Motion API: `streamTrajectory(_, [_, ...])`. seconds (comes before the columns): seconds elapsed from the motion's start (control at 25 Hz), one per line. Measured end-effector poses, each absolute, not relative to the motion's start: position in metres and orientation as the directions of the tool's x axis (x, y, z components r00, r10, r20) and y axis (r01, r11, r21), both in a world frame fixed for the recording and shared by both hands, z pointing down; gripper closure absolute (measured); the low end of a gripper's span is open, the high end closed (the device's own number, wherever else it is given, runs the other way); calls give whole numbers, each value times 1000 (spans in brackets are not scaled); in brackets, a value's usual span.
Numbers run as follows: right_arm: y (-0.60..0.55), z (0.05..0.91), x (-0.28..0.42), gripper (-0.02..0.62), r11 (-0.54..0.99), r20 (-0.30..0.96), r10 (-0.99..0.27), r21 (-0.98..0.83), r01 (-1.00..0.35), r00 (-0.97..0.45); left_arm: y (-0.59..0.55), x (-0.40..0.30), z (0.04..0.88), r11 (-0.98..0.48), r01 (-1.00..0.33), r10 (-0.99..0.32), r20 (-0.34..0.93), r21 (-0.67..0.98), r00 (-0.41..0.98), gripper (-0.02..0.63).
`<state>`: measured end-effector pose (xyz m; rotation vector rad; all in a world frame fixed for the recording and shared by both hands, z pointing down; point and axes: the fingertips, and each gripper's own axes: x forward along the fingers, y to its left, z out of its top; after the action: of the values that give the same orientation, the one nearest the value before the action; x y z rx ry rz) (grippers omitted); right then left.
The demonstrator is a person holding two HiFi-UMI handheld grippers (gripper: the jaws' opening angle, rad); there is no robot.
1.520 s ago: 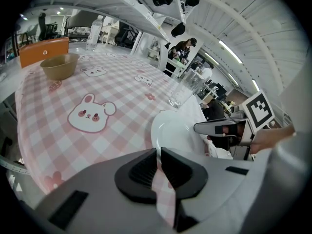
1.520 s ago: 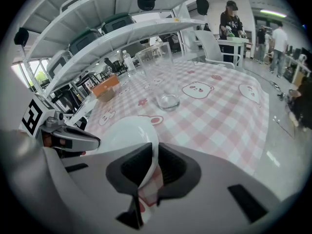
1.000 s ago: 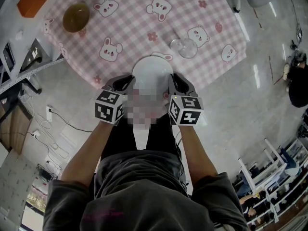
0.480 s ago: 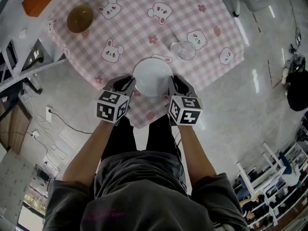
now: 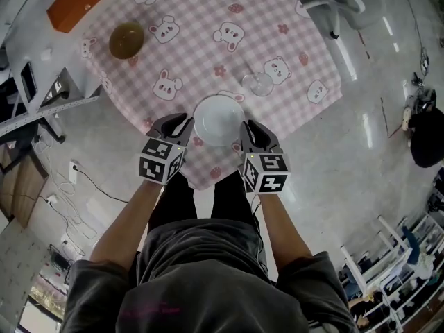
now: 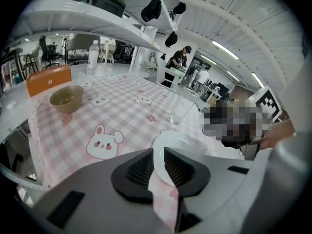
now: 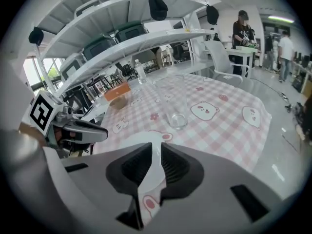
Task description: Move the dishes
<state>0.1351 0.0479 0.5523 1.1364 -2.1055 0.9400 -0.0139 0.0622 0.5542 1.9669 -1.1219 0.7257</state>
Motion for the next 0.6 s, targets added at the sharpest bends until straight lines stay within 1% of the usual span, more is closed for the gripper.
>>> streamTrajectory(0.32, [44,489,120,555,456,659,-494,-360,-814,-568,53,-16,493,-349,-893,-553,706,284,442,540])
streamTrajectory(0.6, [41,427,96,555,581,575,-493,-341,-739,-652,49,-23,427,-329,-909,-653,634,255,414,540])
